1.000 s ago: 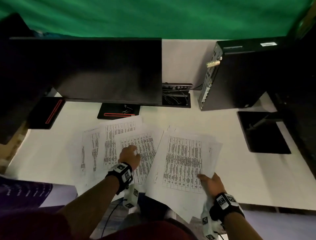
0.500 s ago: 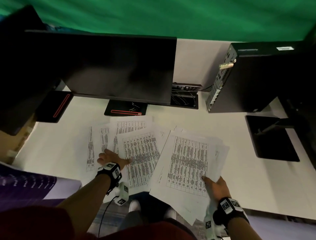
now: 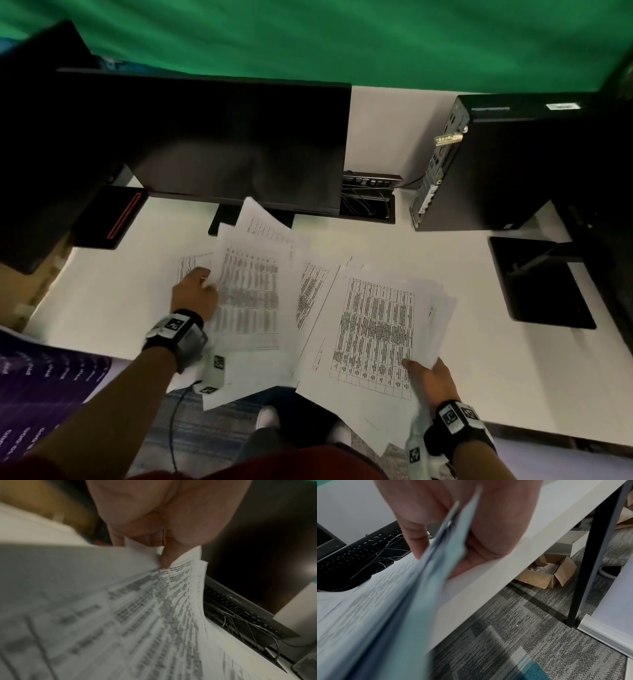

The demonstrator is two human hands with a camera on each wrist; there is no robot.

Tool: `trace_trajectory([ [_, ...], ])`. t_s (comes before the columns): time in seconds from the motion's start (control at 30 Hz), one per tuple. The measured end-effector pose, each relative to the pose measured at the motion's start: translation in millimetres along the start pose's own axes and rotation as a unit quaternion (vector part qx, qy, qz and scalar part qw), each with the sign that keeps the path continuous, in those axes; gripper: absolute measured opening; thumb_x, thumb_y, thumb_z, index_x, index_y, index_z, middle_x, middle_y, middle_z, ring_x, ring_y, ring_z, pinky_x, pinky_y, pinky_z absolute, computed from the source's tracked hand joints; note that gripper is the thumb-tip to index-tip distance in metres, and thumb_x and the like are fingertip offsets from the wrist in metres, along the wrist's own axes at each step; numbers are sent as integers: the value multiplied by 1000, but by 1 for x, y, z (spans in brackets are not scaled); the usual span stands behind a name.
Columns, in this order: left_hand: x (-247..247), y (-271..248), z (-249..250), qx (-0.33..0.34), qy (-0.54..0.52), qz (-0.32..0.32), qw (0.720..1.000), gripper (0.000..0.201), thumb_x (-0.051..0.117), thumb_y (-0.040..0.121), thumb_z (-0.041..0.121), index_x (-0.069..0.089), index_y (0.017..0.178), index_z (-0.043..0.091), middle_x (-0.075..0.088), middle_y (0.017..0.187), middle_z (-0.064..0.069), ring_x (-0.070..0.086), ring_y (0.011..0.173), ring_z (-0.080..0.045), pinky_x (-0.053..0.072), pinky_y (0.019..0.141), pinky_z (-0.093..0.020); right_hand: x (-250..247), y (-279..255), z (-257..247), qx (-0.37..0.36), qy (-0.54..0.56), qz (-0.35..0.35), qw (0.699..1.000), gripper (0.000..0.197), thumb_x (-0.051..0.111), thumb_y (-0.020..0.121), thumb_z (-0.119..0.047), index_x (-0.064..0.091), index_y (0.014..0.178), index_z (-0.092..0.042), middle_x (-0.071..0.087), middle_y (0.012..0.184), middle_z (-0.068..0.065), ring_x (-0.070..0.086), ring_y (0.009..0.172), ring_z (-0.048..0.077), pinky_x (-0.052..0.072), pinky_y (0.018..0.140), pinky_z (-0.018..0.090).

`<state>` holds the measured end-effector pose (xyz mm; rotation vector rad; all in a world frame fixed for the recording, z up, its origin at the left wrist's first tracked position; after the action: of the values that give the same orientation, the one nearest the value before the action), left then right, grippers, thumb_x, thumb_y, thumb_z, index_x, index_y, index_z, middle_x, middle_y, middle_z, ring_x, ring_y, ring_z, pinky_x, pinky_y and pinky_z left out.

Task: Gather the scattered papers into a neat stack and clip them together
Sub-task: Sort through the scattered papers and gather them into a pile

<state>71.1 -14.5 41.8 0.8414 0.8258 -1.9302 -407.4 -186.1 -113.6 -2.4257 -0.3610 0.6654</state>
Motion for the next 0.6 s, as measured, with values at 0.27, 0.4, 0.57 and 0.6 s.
trace_trajectory([
  [0.27, -74, 1, 43, 91, -194, 44, 976, 16, 73, 83, 15, 59, 82, 21, 66, 85, -10, 57, 64, -18, 45, 62, -26, -1, 0, -2, 2, -9, -6, 1000, 50, 74, 86, -23, 56, 129, -5, 67, 104, 11, 63, 99, 33, 49, 92, 39],
  [0.4, -17, -15, 42, 32, -229, -43, 972, 32, 76, 79, 37, 62, 82, 9, 64, 73, -9, 55, 55, -17, 43, 50, -21, 2, -7, -3, 15, 30, -15, 999, 76, 74, 81, -50, 50, 140, -10, 66, 119, 9, 61, 112, 33, 45, 103, 44],
  [0.57, 83, -49, 43, 22, -107, -155, 982, 58, 62, 82, 59, 62, 94, 2, 63, 81, -5, 57, 70, -21, 38, 59, -25, 0, -11, -8, 18, 63, -16, 998, 111, 58, 75, -76, 28, 153, -3, 34, 157, 18, 35, 144, 36, 26, 117, 47],
  [0.6, 101, -58, 46, 35, -82, -181, 979, 52, 60, 86, 55, 60, 94, 4, 61, 81, -3, 56, 70, -20, 38, 58, -25, -2, -11, -11, 10, 67, -18, 998, 109, 57, 74, -76, 32, 151, -2, 37, 155, 18, 37, 142, 35, 27, 116, 44],
])
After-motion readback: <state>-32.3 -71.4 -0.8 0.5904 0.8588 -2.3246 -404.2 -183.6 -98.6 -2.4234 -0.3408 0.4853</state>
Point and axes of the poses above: each hand's wrist, its own y-axis towards the middle knuckle, its own x-axis out of the palm, z = x × y, the point moved 8 cm from there along y, towards the middle knuckle
